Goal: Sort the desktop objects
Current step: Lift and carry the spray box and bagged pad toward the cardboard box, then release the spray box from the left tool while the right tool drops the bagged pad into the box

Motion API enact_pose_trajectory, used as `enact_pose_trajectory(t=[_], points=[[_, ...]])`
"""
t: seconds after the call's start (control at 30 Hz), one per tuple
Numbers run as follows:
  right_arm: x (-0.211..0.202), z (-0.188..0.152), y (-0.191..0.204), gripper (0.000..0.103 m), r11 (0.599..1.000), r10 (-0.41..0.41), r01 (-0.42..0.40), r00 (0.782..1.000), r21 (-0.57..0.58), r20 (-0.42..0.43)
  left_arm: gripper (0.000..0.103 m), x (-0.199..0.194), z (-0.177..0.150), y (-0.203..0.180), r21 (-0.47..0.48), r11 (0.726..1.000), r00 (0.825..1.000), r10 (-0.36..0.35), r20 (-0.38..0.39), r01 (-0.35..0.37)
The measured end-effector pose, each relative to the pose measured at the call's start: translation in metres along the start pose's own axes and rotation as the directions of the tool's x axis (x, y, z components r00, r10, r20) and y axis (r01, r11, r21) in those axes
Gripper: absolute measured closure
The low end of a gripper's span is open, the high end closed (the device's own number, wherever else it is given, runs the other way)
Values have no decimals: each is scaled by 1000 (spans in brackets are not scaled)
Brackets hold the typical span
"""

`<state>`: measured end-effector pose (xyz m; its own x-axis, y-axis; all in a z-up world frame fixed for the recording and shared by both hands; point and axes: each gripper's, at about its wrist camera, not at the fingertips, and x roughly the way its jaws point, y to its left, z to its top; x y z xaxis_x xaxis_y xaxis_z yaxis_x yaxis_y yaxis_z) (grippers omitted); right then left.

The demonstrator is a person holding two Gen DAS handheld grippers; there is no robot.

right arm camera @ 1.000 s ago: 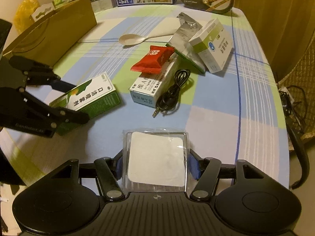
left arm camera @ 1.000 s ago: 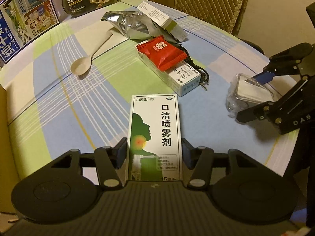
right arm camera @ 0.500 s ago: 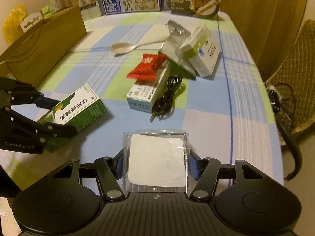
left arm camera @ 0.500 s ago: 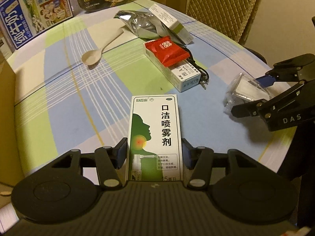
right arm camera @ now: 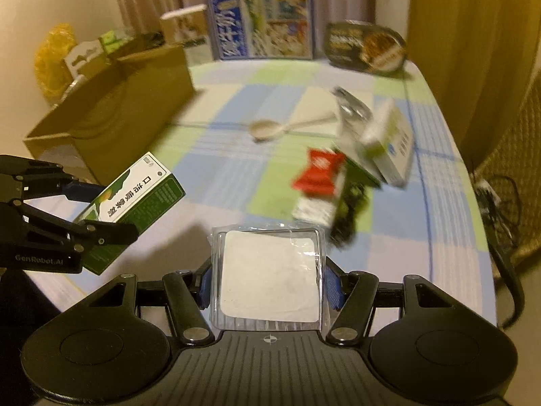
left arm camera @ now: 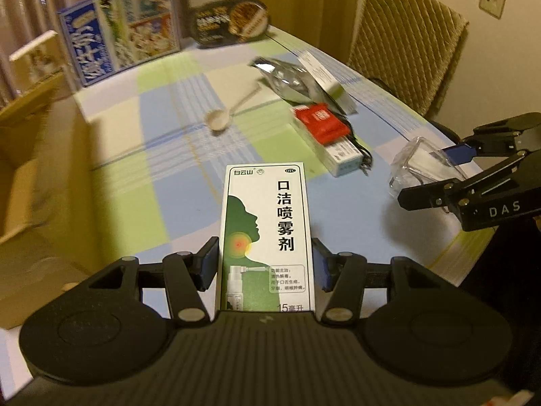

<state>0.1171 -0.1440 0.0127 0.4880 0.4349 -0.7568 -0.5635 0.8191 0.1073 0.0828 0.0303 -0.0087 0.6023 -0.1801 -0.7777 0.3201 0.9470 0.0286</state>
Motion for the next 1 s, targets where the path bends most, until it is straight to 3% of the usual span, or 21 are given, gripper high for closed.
enact_pose_trajectory(t=[0.2, 0.6, 1.0], points=[[-1, 36, 45, 45, 995, 61, -56, 997, -78, 57, 53, -42, -2, 34, -35, 997, 995, 77, 57, -75], [25, 119, 159, 45, 951, 200, -164, 973, -262, 115, 53, -113, -6, 143, -143, 962, 961, 249, 122, -231], [96, 176, 240, 45, 899, 240, -191, 968, -395, 79, 53, -109, 0, 253, -217, 927, 938, 333, 98, -306]])
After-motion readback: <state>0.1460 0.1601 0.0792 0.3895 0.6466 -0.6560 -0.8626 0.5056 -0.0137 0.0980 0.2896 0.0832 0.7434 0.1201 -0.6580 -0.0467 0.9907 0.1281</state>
